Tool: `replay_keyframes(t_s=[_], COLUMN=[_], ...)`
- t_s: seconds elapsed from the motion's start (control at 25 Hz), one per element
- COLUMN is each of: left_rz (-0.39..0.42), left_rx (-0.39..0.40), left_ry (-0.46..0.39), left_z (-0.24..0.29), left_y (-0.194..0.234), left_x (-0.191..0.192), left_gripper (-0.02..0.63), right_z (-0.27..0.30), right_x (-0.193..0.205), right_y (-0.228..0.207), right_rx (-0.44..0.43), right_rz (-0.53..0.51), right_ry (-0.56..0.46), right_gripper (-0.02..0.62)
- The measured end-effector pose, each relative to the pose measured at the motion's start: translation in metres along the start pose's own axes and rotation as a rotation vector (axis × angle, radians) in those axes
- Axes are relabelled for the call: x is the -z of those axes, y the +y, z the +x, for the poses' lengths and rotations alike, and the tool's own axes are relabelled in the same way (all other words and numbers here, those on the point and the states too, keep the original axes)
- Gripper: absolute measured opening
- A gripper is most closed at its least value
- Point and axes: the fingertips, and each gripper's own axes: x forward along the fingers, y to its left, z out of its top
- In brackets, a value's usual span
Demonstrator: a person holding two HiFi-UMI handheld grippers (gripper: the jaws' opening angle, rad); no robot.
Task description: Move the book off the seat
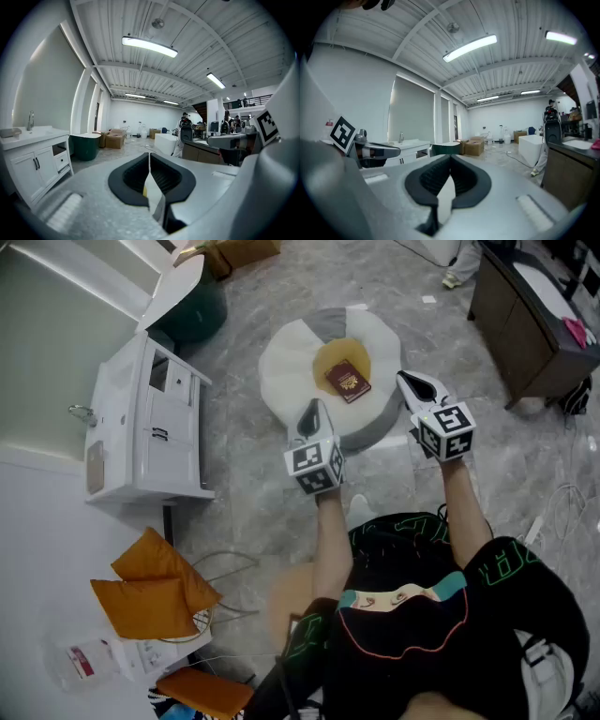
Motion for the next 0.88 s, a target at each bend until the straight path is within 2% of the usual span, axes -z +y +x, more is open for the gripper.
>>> replay_keyframes(t_s=[0.2,0.36,0.48,0.6,0.76,0.88], left_rz=[-0.036,-0.033,-0.024,-0.017,-0.075,-0.115], left_rx=[0.089,0.115,0.139,0.137,0.111,0.109], left_ry=[-0.019,-0.009,0.005,0.041,0.084,0.116], left_z=[0.000,0.012,0.015,0.011,0.022,0.045], left_y=[-0.012,-0.023,-0.028,-0.018,0.009,0.021], left_x=[-0.004,0.002,0.003,0.010,0.037,0.059], left_gripper=[0.009,0.011,0.011,0.011,0.011,0.011], right_z=[-0.001,-0.004,-0.006,0.000,0.028,0.051], right_x=[-0.005,-0.014,-0.013,-0.002,0.035,0.057], right_y=[0.006,-0.011,-0.022,-0.018,-0.006,-0.015], right_rx=[-0.031,-0.024,-0.008,-0.004,-0.019,-0.008], right_rz=[-0.046,0.002,0.018,0.055,0.077,0.089], right_ry=[0.008,-0.051,-0.046,-0.026,0.062,0.115], right_gripper=[0.003,0.003,0.003,0.003,0.003,0.003])
